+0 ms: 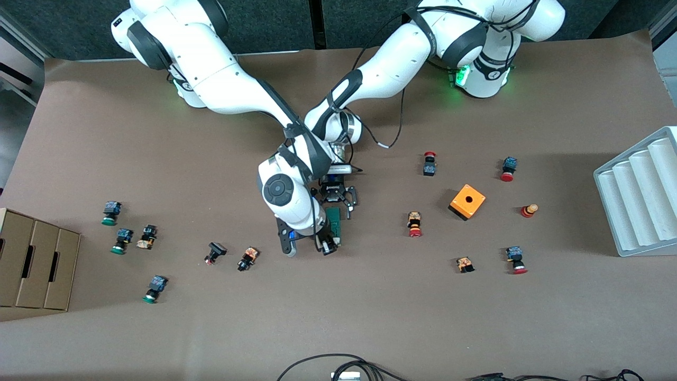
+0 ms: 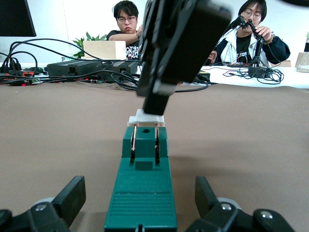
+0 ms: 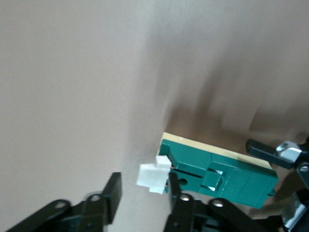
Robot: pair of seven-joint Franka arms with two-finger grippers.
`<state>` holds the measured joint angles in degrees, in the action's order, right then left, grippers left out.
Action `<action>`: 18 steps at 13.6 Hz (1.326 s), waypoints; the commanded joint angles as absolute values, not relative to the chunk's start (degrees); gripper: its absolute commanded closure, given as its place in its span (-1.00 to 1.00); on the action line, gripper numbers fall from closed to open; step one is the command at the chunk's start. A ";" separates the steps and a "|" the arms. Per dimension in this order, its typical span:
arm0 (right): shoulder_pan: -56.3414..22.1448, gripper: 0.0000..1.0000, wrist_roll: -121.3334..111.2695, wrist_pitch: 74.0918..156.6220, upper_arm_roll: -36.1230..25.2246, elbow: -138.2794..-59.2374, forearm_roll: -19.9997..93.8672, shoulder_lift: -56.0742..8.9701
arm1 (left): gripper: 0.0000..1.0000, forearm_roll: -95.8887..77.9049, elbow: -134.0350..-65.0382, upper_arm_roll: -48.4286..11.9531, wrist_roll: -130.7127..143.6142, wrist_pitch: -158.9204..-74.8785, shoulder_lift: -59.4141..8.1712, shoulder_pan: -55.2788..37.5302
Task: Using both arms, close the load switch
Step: 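Release the switch and raise the left gripper while the right gripper withdraws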
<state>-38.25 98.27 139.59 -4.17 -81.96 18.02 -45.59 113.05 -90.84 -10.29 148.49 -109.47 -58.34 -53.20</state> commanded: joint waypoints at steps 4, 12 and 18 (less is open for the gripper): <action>-30.69 -0.98 79.14 125.35 -3.87 -86.29 17.32 -31.41 | -1.00 113.29 -90.62 -10.46 148.36 -108.98 -57.75 -53.17; -14.52 -0.98 39.25 106.01 -3.43 -97.10 17.23 -8.64 | -1.00 99.41 -90.61 -12.83 132.81 -111.88 -48.79 -52.82; -4.06 -0.98 8.93 101.34 -3.69 -105.90 7.75 4.30 | -1.00 86.70 -91.23 -13.01 117.55 -114.61 -39.66 -52.21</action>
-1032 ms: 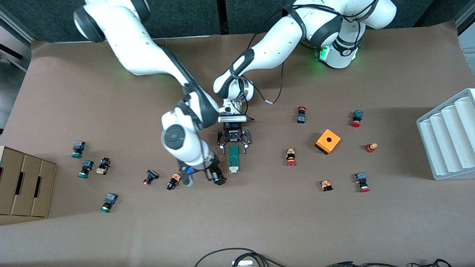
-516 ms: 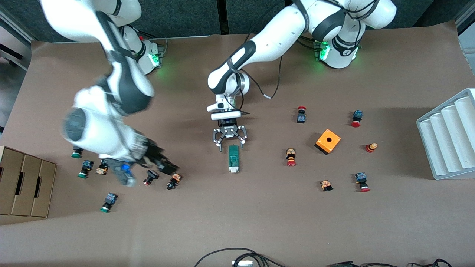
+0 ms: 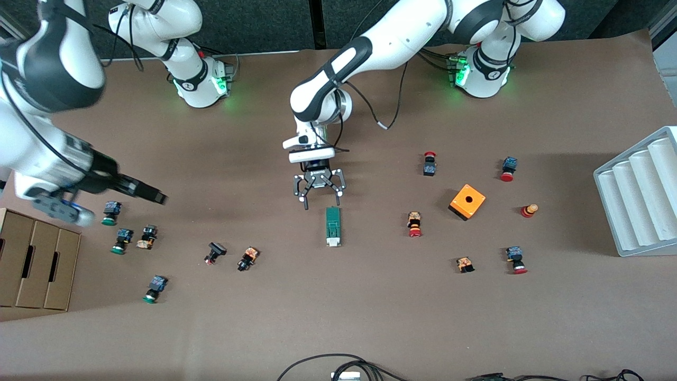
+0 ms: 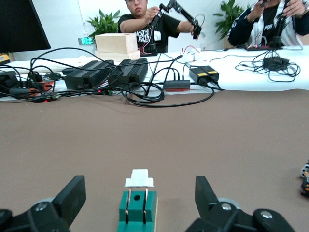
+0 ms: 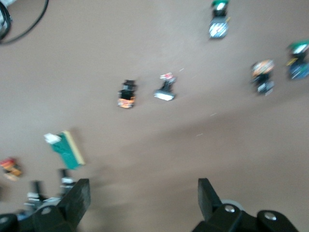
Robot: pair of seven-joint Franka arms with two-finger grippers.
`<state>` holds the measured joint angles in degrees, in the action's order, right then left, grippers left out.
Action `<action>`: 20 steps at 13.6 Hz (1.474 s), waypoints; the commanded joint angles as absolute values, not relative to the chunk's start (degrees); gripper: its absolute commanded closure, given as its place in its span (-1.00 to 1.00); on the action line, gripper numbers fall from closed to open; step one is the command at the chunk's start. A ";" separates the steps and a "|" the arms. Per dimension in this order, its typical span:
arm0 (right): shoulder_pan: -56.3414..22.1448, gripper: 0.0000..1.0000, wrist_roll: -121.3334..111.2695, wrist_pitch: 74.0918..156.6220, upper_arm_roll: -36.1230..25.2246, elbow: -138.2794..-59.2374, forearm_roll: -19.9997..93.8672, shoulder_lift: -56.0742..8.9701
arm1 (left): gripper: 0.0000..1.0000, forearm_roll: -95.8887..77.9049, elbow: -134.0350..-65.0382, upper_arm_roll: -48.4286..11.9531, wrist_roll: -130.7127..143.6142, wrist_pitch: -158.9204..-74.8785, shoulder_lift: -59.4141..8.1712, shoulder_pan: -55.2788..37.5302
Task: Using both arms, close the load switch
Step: 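Release the switch and raise the left gripper while the right gripper withdraws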
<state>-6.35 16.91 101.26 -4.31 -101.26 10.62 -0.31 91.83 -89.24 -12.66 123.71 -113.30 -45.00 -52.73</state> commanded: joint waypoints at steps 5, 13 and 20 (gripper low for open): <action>-3.60 -0.98 0.53 99.76 -4.22 -101.44 -0.51 3.96 | -1.00 68.59 -91.14 -14.15 98.48 -114.61 -28.41 -51.16; -4.04 -0.98 0.70 98.26 -5.01 -97.04 -4.13 2.02 | -1.00 44.50 -90.70 -17.22 72.54 -114.61 -16.36 -40.80; -4.66 -0.98 0.88 98.79 -4.66 -96.42 -3.52 0.79 | -1.00 28.76 -87.02 -17.58 53.03 -113.47 -10.81 -30.16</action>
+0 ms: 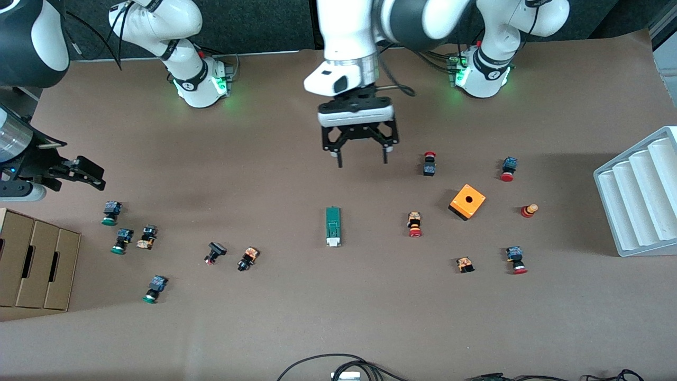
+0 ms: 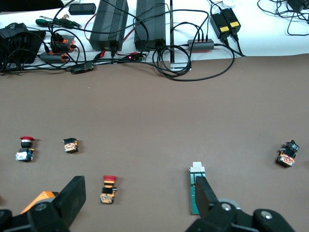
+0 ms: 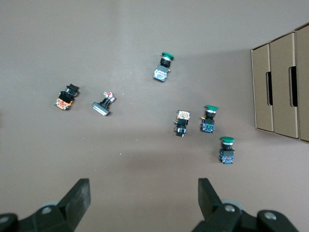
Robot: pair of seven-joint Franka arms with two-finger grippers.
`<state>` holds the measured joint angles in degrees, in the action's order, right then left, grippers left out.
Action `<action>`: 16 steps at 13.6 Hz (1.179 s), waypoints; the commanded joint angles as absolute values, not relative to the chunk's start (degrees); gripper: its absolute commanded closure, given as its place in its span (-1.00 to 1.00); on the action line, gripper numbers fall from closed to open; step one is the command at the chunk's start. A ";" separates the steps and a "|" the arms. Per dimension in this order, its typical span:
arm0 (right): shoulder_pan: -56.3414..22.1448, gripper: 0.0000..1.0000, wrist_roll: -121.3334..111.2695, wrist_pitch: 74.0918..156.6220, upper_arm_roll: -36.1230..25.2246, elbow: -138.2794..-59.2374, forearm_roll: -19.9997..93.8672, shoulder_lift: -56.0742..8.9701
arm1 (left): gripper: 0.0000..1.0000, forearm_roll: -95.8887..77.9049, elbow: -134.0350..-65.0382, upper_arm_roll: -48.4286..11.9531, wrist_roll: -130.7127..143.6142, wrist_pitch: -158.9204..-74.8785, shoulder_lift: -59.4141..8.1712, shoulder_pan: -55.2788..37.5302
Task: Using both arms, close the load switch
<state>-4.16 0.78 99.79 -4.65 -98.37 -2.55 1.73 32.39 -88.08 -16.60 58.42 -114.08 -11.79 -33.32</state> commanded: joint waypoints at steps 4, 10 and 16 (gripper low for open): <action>-4.31 -0.98 0.44 98.96 -4.83 -96.42 -3.52 0.53 | -1.00 20.67 -86.13 -17.58 41.24 -111.97 -9.06 -23.48; -4.13 -0.98 0.09 98.88 -5.19 -96.42 -2.37 0.26 | -1.00 11.88 -86.22 -17.14 30.34 -111.97 -7.47 -13.29; -4.48 -0.98 -0.09 98.70 -5.10 -96.50 -2.46 0.18 | -1.00 5.98 -87.63 -16.79 25.24 -111.45 -8.61 -4.76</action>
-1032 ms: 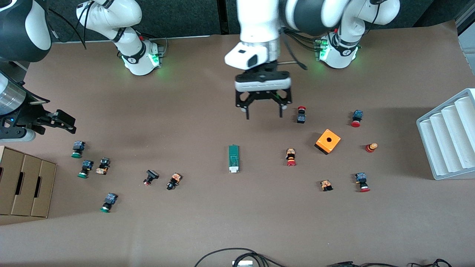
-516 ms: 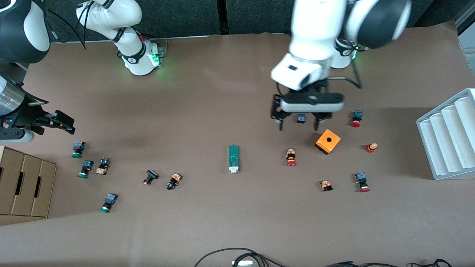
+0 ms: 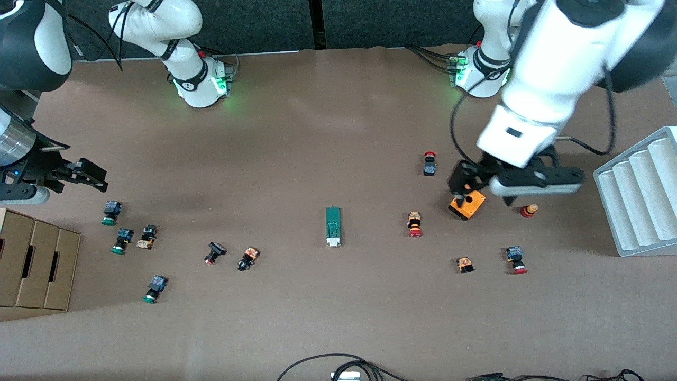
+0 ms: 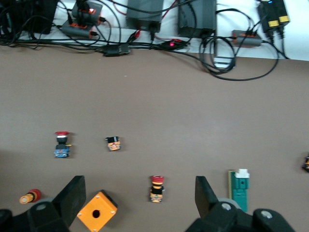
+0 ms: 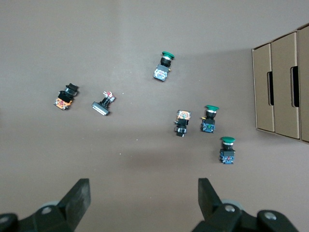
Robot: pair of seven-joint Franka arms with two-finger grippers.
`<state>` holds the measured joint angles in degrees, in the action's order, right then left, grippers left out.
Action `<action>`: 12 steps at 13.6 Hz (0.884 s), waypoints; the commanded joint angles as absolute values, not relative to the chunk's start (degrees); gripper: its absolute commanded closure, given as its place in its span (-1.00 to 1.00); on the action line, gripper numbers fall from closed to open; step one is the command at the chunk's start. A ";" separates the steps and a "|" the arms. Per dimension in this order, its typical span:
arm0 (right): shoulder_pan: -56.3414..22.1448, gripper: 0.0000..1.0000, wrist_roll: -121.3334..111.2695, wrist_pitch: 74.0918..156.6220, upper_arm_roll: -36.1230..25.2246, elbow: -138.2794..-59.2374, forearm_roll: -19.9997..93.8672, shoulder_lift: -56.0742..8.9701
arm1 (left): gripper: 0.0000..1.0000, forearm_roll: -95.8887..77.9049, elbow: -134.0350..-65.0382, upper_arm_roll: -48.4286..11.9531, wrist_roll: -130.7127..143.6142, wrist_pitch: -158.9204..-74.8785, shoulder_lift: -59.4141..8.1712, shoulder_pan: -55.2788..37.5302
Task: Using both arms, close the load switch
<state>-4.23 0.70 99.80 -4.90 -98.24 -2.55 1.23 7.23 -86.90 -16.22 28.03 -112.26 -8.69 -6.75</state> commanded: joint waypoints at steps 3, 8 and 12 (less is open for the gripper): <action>-4.57 -0.98 -0.09 98.44 -5.01 -96.50 -2.46 0.26 | -1.00 5.89 -87.89 -16.70 20.41 -108.73 -9.49 -0.80; -4.57 -0.98 -0.09 98.44 -4.83 -96.77 -2.46 0.35 | -1.00 3.43 -87.19 -16.87 19.07 -101.88 -11.16 6.39; -4.66 -0.98 -0.09 98.44 -4.75 -96.77 -2.46 0.35 | -1.00 3.34 -83.60 -16.88 14.24 -94.34 -9.41 9.66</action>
